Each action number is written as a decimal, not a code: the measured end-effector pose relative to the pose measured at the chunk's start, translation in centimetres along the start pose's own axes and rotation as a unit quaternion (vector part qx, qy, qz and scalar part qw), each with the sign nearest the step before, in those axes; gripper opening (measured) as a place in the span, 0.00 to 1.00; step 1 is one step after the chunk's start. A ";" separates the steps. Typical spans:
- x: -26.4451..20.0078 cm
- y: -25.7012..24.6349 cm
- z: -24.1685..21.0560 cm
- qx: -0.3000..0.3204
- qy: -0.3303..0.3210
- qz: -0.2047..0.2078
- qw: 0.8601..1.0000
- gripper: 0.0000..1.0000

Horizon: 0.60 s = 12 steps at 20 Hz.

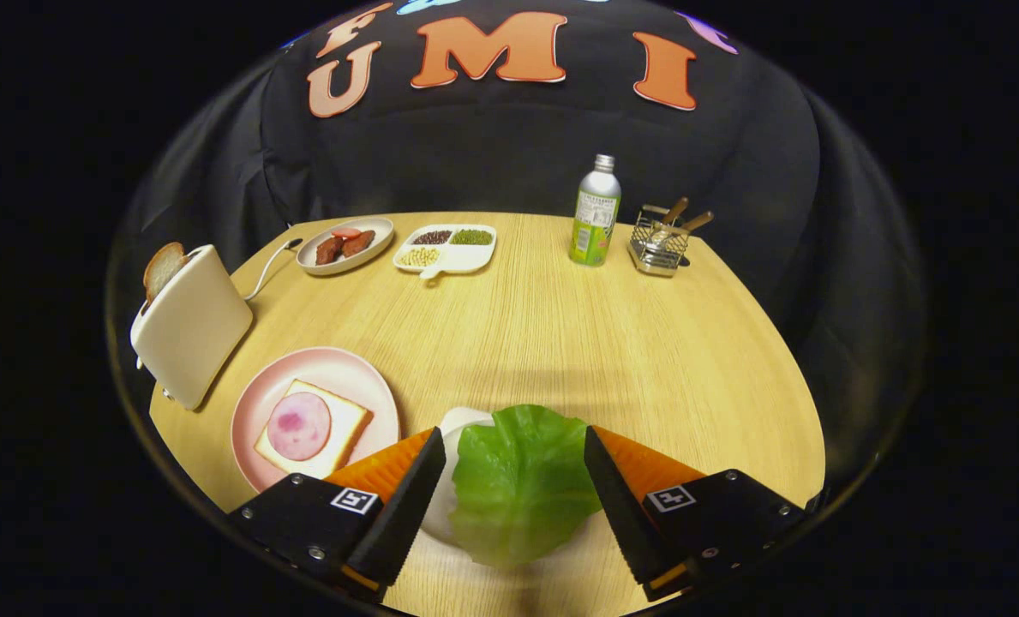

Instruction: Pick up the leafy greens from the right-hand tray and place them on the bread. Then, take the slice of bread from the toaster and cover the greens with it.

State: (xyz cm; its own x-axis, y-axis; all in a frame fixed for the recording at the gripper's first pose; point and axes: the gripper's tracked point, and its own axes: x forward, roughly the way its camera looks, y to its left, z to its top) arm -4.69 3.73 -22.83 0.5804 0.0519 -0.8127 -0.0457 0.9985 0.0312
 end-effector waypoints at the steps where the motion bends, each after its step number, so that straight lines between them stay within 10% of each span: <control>1: 0.2 -0.1 -0.4 -0.003 0.011 -0.001 1.000 0.98; 12: 3.0 -0.9 -4.2 0.000 0.071 -0.017 0.997 0.86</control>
State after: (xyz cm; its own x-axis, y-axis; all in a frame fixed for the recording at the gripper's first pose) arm -6.36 2.92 -27.74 0.4614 0.0142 -0.8871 -0.0273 0.9996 0.0018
